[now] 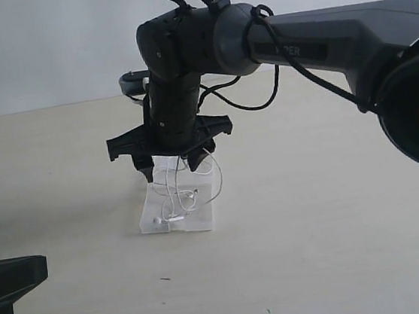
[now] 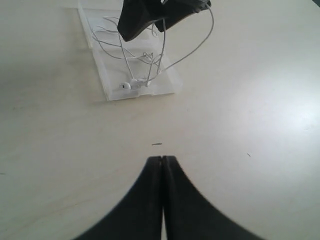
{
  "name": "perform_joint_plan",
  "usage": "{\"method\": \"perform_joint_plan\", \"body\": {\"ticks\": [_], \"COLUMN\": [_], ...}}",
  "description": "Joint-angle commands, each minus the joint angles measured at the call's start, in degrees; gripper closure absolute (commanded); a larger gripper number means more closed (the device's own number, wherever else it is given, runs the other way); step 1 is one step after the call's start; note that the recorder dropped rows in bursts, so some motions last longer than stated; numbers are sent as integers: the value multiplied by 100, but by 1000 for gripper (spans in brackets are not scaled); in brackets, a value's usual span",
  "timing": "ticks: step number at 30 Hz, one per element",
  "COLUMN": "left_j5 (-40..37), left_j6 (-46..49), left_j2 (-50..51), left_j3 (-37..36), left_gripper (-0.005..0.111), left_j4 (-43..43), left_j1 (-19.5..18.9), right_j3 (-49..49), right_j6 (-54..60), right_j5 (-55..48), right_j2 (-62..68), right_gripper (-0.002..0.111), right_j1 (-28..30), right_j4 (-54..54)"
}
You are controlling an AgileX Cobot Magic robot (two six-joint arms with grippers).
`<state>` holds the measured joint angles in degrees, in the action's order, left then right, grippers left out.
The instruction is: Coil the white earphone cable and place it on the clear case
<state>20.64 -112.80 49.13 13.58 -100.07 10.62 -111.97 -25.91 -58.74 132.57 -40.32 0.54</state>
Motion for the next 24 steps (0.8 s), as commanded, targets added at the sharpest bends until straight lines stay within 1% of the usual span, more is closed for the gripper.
{"method": "perform_joint_plan", "body": {"ticks": [1, 5, 7, 8, 11, 12, 15, 19, 24], "left_j5": [165, 661, 768, 767, 939, 1110, 1343, 1492, 2313], "left_j6": [3, 578, 1308, 1687, 3005, 3611, 4650, 5461, 6992], "left_j2": [-38, -38, -38, -38, -4, 25, 172, 628, 1424], "left_j3": [-26, -26, -26, -26, -26, -26, -26, -26, -26], "left_gripper": [107, 107, 107, 107, 107, 107, 107, 107, 107], "left_j4": [13, 13, 110, 332, 1360, 1781, 2521, 3048, 3850], "left_j1": [-16, -16, -16, -16, -16, -16, -16, -16, -16], "right_j3": [-48, -48, -48, -48, -48, -48, -48, -48, -48], "right_j6": [39, 39, 39, 39, 39, 39, 39, 39, 39], "right_j5": [34, 187, 202, 202, 202, 202, 187, 175, 148], "right_j2": [-64, -64, -64, -64, -64, -64, -64, -64, -64], "right_gripper": [43, 43, 43, 43, 43, 43, 43, 43, 43], "right_j1": [24, 24, 24, 24, 24, 24, 24, 24, 24], "right_j4": [-4, -4, -4, -4, -4, -4, -4, 7, 7]}}
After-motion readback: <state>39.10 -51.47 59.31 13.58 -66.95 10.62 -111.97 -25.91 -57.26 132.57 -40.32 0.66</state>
